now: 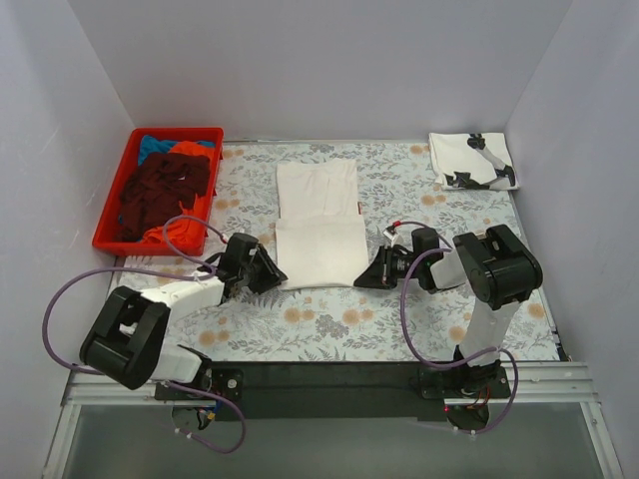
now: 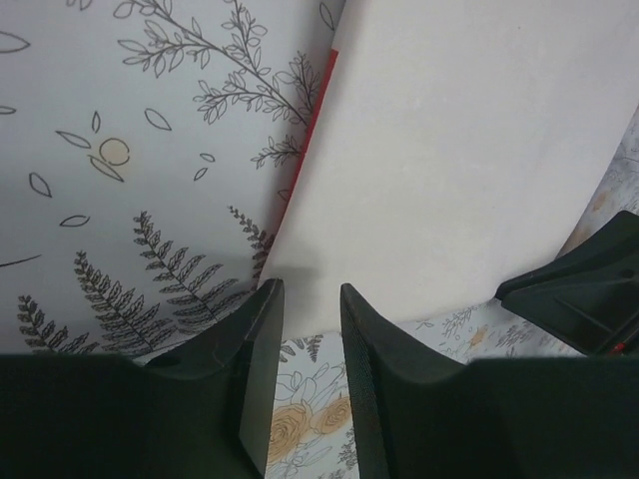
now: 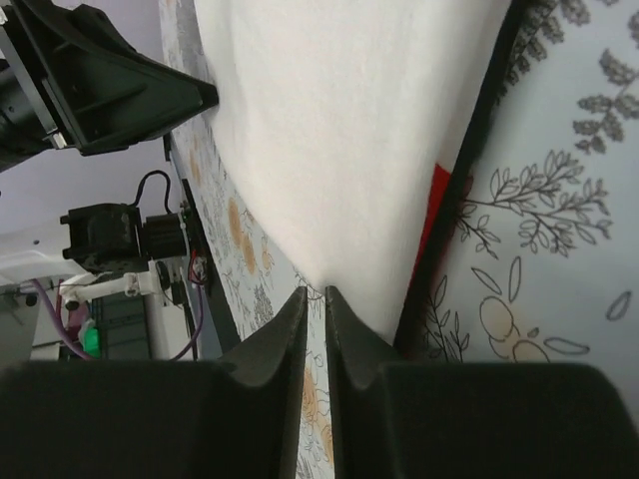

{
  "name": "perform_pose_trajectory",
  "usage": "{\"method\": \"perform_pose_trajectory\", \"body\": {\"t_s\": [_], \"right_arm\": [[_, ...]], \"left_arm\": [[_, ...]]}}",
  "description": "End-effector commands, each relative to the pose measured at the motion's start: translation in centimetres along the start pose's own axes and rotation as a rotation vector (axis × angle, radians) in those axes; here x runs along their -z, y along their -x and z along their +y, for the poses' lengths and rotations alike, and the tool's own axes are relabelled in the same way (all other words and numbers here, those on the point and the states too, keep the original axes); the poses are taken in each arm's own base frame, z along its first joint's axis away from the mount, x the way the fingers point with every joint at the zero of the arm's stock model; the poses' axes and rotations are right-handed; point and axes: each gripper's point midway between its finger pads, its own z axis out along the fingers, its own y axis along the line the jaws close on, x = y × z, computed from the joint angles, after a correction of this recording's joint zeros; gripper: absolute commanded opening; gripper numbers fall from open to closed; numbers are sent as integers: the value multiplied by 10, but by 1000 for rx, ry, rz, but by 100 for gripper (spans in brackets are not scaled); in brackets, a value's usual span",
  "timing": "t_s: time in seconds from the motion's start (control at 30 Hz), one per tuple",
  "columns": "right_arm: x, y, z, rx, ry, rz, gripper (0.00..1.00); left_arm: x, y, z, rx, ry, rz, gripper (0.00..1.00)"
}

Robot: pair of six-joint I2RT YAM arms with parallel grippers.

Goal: Fold and stack the t-shirts
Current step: Fold the tshirt

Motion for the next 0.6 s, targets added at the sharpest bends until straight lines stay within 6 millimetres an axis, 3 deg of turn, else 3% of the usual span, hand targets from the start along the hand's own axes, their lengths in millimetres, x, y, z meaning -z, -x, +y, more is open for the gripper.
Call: {"method": "perform_pose_trajectory", "body": {"t_s": [0.0,0.07,0.2,0.33,0.37,0.4,0.43,0.53,0.57], "right_arm": [[10,3,-8,99,-39,-60,19],[12,2,4,116,-11,-55,20],[9,13,52,182,60,-75,21],[-18,12,105,251,140,-32,21],[-26,11,109,254,145,-19,22],[-34,20,123,277,167,-25,22],[-43,12,131,278,184,5,22],[-71,9,136,269,198,44,22],[-81,5,124,246,183,64,22]], "left_arm": [[15,-6,15,24,53,-6,29],[25,-5,17,22,58,-22,30],[55,9,0,-10,-1,-101,36],[83,33,-7,-58,1,-217,43],[93,43,-13,-69,-11,-265,47],[98,48,-16,-85,-17,-289,49],[105,52,-17,-116,-22,-312,52],[122,66,-25,-175,-19,-374,64],[128,71,-27,-185,-22,-398,65]]}}
